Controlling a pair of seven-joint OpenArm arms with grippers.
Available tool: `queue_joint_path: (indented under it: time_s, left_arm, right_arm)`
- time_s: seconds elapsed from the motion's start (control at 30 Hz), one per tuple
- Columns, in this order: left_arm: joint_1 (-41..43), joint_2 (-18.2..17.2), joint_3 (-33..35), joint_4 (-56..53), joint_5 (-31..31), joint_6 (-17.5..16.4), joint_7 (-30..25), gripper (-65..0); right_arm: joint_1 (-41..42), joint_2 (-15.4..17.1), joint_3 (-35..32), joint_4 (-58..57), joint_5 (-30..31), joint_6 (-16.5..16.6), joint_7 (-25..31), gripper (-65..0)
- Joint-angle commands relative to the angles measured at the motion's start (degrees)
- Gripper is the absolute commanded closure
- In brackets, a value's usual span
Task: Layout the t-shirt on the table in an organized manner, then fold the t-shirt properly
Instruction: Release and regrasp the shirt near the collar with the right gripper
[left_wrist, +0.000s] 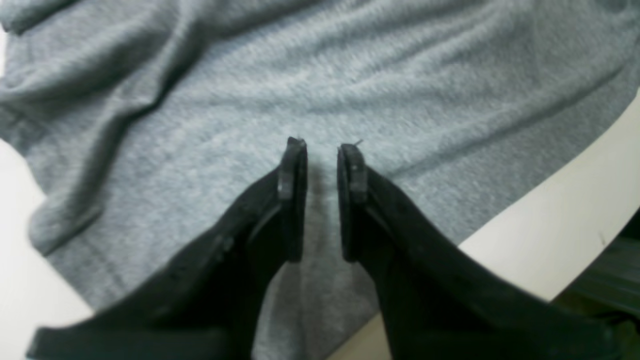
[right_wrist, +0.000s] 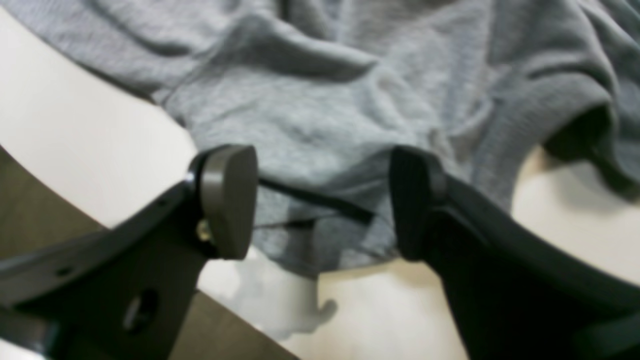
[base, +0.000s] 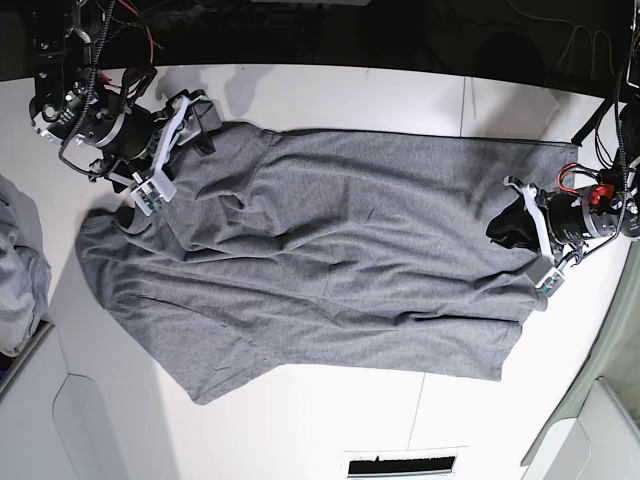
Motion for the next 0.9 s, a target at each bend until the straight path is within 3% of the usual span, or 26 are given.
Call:
queue_joint_path:
  time_s: [0.0,0.3,0.57,0.77,0.8,0.87]
  left_arm:
    - [-0.83,-1.11,-0.5,0.81,-0.76,-0.07,-1.03,-13.8]
    - [0.83,-1.14,-0.5,0.81,0.15,-0.07,-1.05,-13.8]
    - [1.09,-0.87,-0.5,0.81,0.28,-0.04,-1.49,-13.8]
    - [1.09,0.92,-0.5,0.17,3.13,0.96,-1.73,-13.9]
    - [1.11,1.22,-0.5,-0.33,4.15,1.33,-2.32,-13.9]
    - [1.09,1.9,-0.5,-1.68,6.6,2.49,-3.69,-13.9]
  right_arm:
    - [0.59,1.01,-0.59,1.07,0.09,-1.09,1.62,-41.1]
    - [0.74,1.18,-1.92,5.35,-7.32,-7.67,1.64,-41.1]
    - [0.72,1.33,-1.92,1.14,-8.35,-7.93,1.75,-41.1]
    - [0.7,3.52,-1.92,-3.72,-8.26,-9.22,5.53,-40.6]
    - [0.63,3.58,-1.92,-3.72,-8.07,-9.18,5.49,-37.2]
    - [0.55,3.56,-1.92,-3.67,-8.02,-9.22,5.4,-21.4]
